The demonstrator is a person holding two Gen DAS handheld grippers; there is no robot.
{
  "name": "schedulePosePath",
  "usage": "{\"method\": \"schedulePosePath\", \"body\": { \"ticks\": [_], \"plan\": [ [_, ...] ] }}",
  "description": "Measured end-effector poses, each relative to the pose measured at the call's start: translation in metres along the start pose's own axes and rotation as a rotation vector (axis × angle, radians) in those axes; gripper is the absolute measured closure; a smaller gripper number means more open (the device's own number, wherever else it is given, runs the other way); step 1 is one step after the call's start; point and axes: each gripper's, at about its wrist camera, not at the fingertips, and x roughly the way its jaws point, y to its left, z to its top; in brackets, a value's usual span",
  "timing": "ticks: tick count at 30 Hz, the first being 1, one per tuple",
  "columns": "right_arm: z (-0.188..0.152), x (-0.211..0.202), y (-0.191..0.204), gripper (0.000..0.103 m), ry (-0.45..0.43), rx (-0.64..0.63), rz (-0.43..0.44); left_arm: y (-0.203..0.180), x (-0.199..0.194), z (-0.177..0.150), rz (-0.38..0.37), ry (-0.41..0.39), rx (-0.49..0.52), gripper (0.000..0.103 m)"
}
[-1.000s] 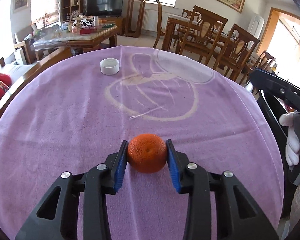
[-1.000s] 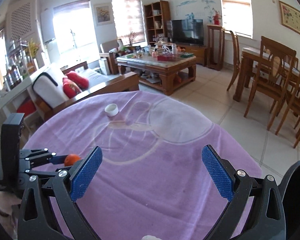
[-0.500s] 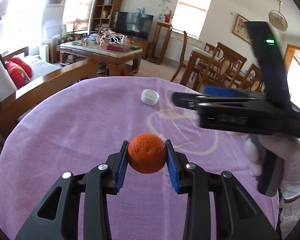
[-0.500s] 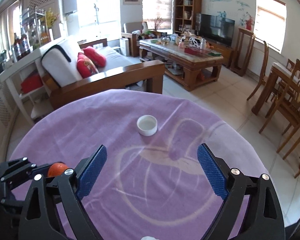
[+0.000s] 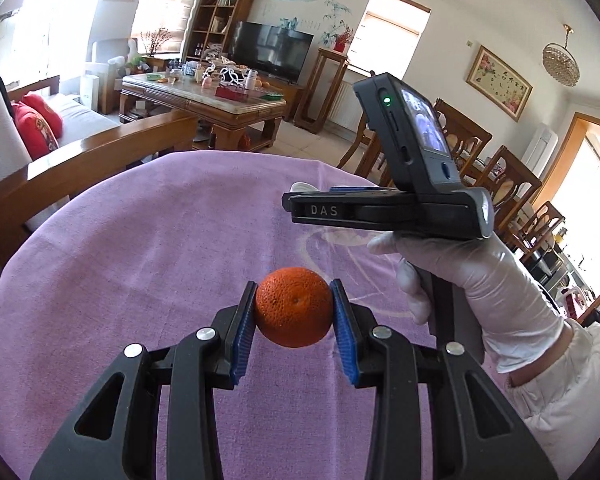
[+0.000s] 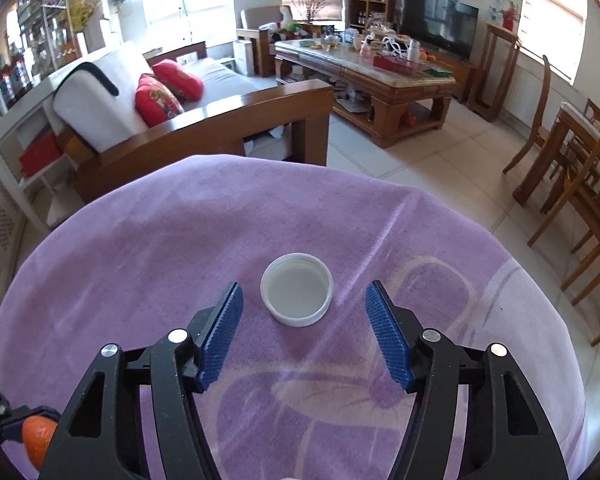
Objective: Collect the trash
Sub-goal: 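Grasp the white bottle cap with the right tool, then carry the mandarin and bottle cap over the black bin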
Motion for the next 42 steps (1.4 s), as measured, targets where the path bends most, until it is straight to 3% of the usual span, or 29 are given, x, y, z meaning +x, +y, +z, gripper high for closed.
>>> {"method": "schedulePosePath", "body": {
  "ticks": [4, 11, 18, 22, 32, 42],
  "plan": [
    [0.001, 0.003, 0.0, 0.066, 0.001, -0.003, 0.004, 0.0, 0.001, 0.002, 0.001, 0.004, 0.001, 0.067],
    [-0.008, -0.013, -0.002, 0.067, -0.007, 0.011, 0.017, -0.003, -0.001, 0.002, 0.007, -0.009, 0.018, 0.067],
    [-0.045, -0.092, -0.025, 0.067, -0.116, 0.05, 0.052, -0.014, 0.002, 0.002, -0.067, 0.016, 0.042, 0.067],
    [-0.083, -0.151, -0.061, 0.067, -0.192, 0.119, 0.069, -0.041, -0.007, 0.001, -0.119, 0.005, 0.11, 0.067],
    [-0.213, -0.27, -0.164, 0.067, -0.342, 0.309, -0.062, -0.166, -0.011, 0.002, -0.313, 0.044, 0.29, 0.067],
    [-0.366, -0.342, -0.284, 0.067, -0.391, 0.603, -0.195, -0.321, 0.04, -0.032, -0.531, 0.159, 0.445, 0.067]
  ]
}}
